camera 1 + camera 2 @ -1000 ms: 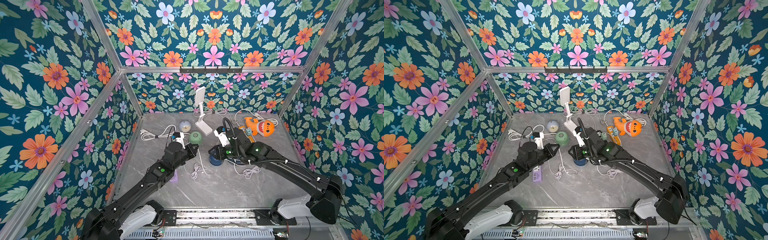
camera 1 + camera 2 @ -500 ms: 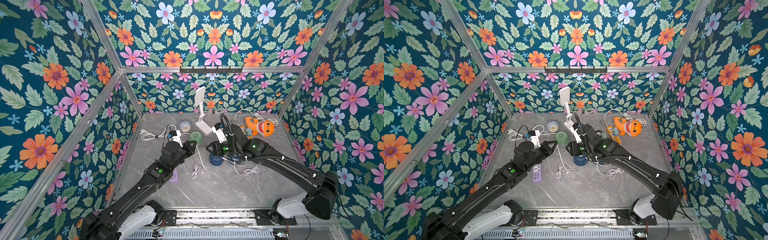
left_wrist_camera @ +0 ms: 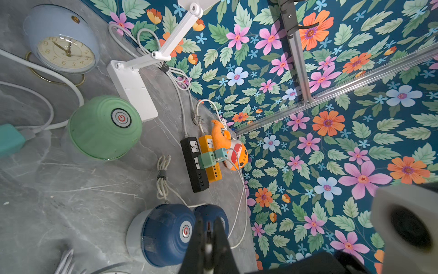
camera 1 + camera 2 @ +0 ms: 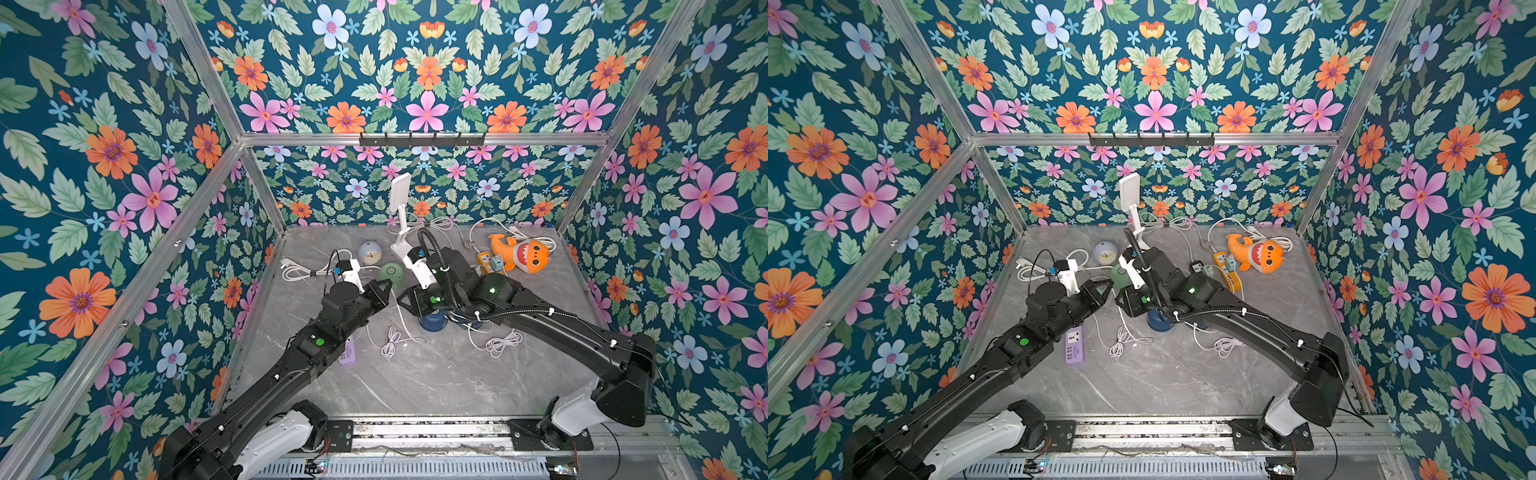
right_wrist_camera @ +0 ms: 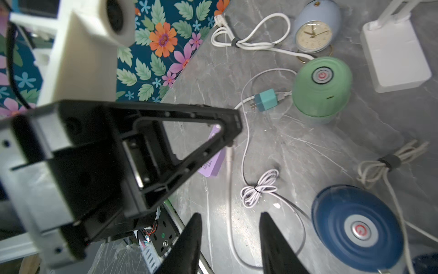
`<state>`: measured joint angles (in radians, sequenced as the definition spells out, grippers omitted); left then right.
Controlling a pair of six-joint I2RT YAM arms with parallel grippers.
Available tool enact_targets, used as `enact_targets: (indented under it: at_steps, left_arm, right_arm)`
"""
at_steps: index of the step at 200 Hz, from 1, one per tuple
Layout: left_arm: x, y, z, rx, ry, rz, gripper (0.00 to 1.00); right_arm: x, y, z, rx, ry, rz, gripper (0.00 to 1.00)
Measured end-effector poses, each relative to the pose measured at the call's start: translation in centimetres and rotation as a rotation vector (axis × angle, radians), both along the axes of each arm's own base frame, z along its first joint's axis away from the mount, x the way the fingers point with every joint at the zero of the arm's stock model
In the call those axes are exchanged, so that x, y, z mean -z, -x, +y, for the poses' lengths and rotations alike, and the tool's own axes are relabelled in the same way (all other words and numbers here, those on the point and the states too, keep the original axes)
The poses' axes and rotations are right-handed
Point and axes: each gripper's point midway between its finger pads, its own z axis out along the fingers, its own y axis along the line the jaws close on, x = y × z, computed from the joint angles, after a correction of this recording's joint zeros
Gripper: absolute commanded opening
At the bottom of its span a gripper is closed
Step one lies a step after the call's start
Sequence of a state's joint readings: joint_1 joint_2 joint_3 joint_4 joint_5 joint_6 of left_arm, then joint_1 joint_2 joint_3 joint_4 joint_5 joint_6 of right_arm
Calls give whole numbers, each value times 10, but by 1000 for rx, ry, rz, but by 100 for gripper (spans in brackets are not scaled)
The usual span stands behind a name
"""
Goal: Charge the cordless meat grinders
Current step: Pick up the charging cable from the center of the board.
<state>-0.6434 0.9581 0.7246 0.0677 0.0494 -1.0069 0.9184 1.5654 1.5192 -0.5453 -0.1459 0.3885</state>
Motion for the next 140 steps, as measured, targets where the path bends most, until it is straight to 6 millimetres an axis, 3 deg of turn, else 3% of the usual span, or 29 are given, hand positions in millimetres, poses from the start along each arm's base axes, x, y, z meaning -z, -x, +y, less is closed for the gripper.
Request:
enact_targets:
  at_steps: [67,106,140]
  left_arm:
    - [-3,3,0,9,7,0,0]
    - [-4,6,-1,24,14,4,0]
    - [-3,6,-2,28,16,7,0]
  right_arm:
    - [10,-21,16,31,72,-13,35]
    - [15,-25,19,27,93,-3,27]
    - [15,-24,20,22,91,-4,27]
